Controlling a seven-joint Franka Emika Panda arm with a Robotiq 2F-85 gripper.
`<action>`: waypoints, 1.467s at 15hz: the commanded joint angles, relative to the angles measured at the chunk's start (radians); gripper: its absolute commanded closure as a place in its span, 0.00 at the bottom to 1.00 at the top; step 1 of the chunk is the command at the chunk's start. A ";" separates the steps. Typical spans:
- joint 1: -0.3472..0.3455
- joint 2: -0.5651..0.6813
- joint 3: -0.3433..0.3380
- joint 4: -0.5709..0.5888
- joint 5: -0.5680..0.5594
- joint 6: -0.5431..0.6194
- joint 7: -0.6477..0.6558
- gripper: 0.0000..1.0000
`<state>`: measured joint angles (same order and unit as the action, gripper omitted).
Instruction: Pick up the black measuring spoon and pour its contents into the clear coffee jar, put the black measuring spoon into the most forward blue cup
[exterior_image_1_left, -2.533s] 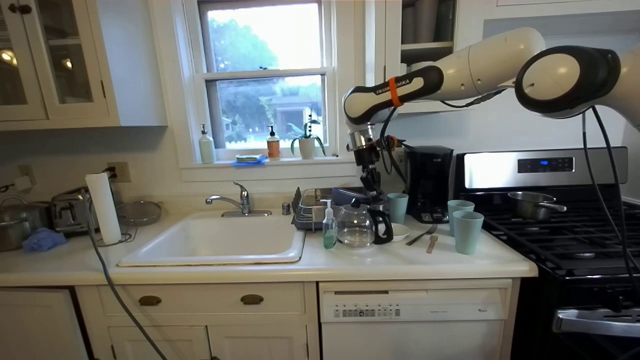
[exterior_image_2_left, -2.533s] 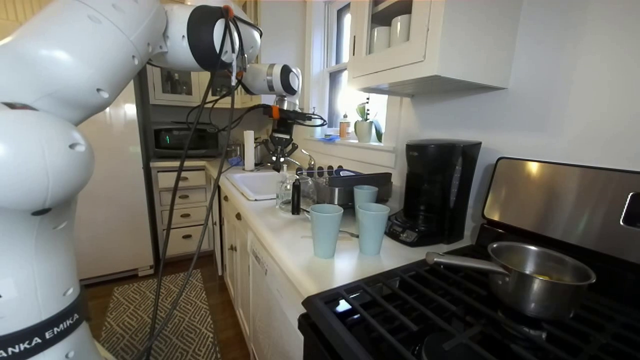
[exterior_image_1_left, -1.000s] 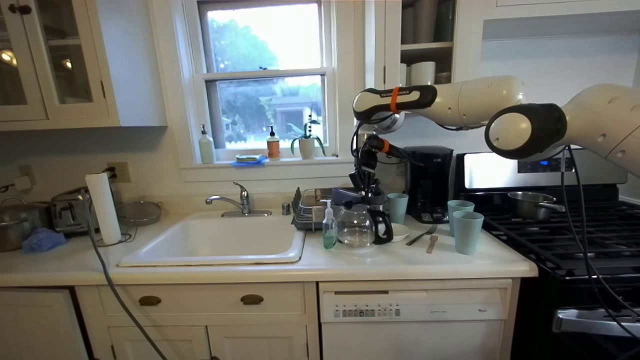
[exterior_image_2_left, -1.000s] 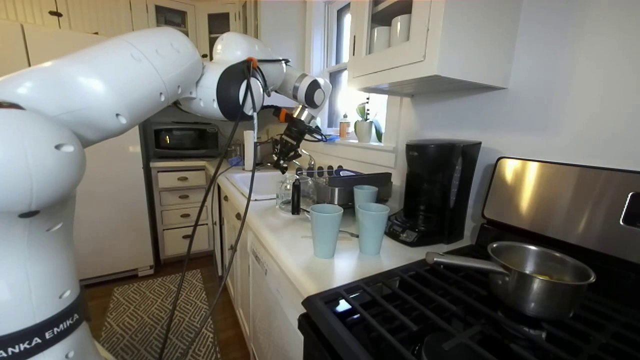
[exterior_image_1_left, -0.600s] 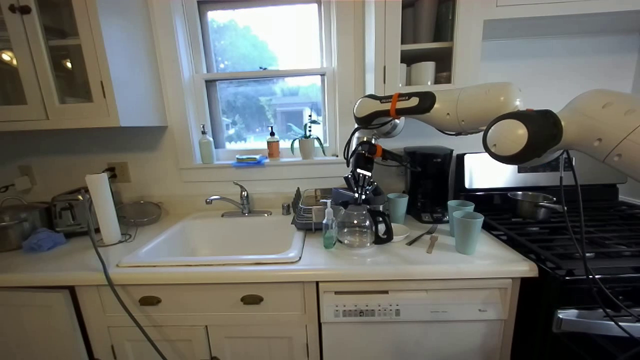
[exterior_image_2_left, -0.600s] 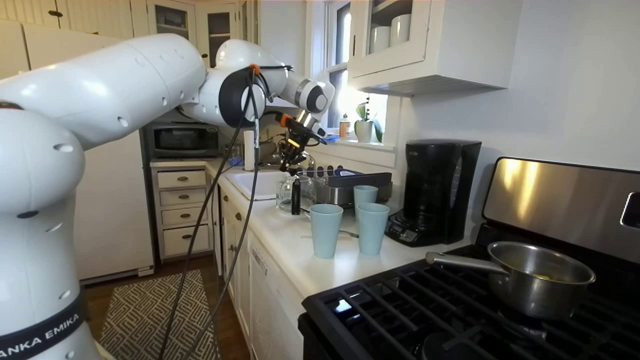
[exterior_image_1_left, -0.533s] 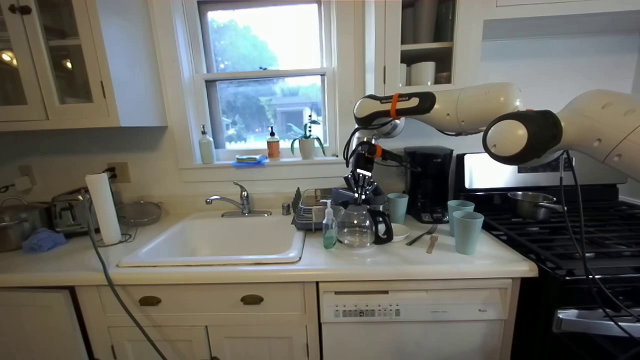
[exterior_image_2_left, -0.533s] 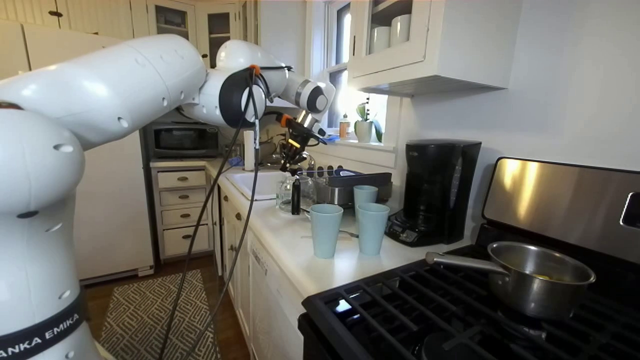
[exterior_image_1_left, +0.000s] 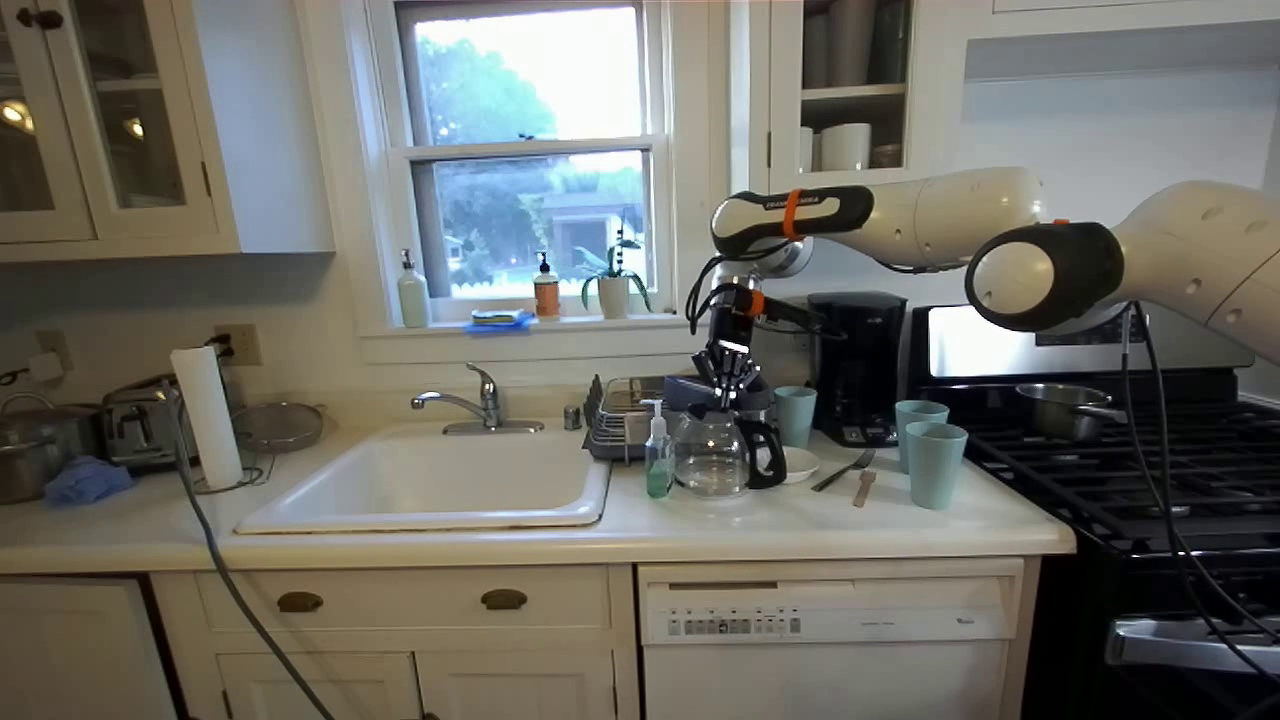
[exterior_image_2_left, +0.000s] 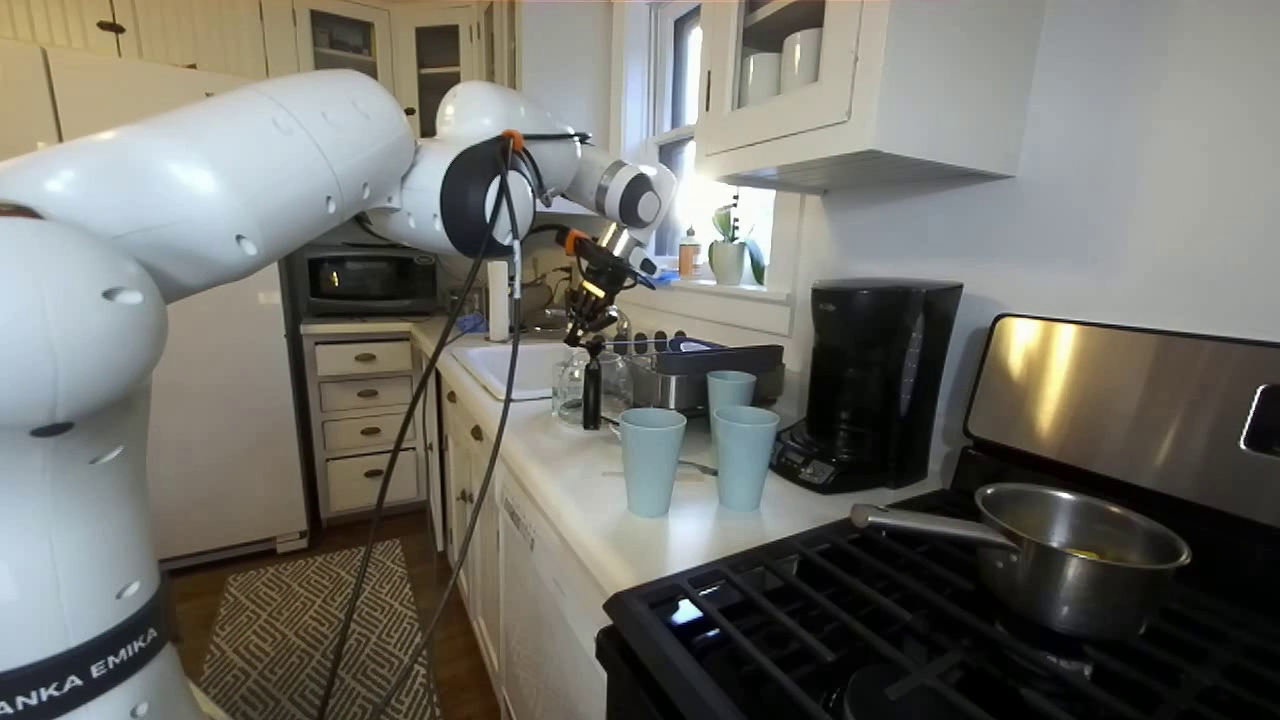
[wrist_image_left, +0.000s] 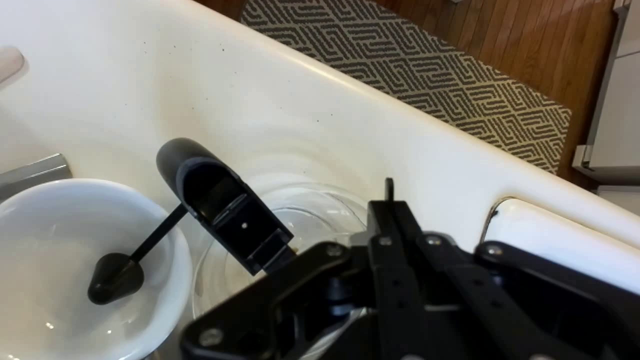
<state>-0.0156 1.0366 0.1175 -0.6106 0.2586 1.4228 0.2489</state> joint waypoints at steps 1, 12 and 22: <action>0.000 0.040 -0.001 0.050 0.003 -0.032 0.044 0.99; 0.028 0.044 -0.025 0.073 -0.045 -0.077 0.075 0.99; 0.140 0.019 -0.092 0.082 -0.220 -0.157 0.052 0.99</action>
<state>0.0869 1.0606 0.0542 -0.5556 0.0924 1.3049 0.3020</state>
